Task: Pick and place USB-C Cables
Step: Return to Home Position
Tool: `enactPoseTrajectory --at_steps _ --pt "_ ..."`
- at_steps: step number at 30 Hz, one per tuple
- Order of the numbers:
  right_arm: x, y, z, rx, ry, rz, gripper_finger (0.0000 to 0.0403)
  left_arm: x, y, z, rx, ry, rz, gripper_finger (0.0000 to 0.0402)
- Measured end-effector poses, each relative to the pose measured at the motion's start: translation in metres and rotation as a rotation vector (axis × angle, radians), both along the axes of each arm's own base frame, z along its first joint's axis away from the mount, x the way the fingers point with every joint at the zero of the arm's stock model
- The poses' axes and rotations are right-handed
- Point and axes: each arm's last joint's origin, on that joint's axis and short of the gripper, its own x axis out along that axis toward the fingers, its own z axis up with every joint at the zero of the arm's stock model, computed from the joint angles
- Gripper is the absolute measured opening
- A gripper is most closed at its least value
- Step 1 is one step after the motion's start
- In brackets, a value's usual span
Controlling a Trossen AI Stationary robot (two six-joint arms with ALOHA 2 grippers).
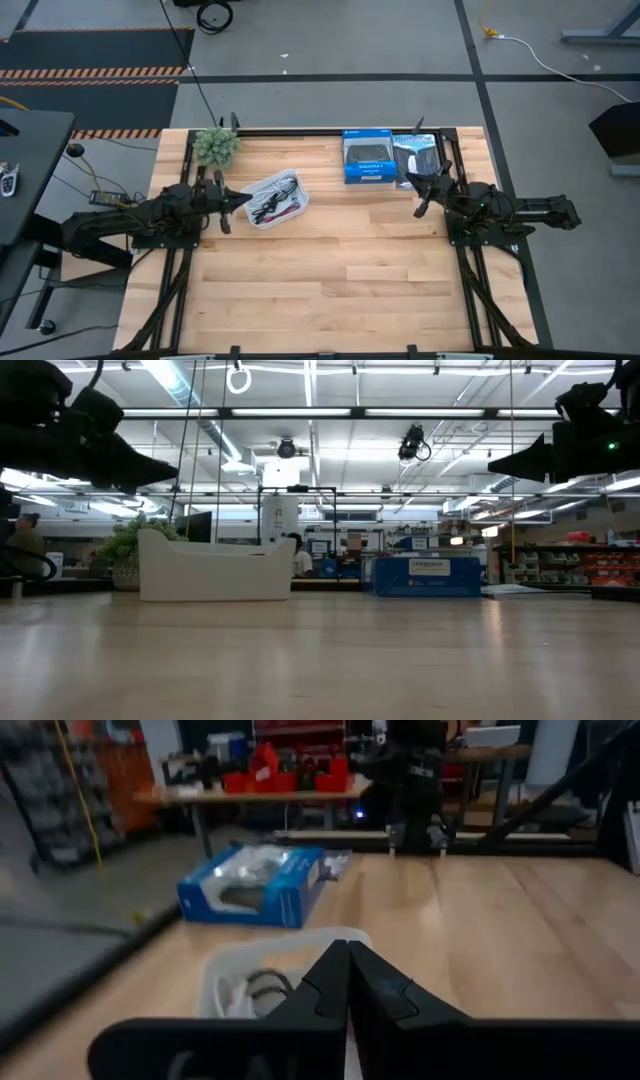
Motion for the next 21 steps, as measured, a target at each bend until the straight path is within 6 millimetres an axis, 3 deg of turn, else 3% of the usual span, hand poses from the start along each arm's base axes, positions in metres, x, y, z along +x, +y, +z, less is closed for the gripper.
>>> enactPoseTrajectory --at_steps 21 --pt "0.0 0.0 0.0 0.0 0.0 0.0 0.0025 0.0001 0.0 0.0026 0.051 -0.014 -0.003 0.0009"
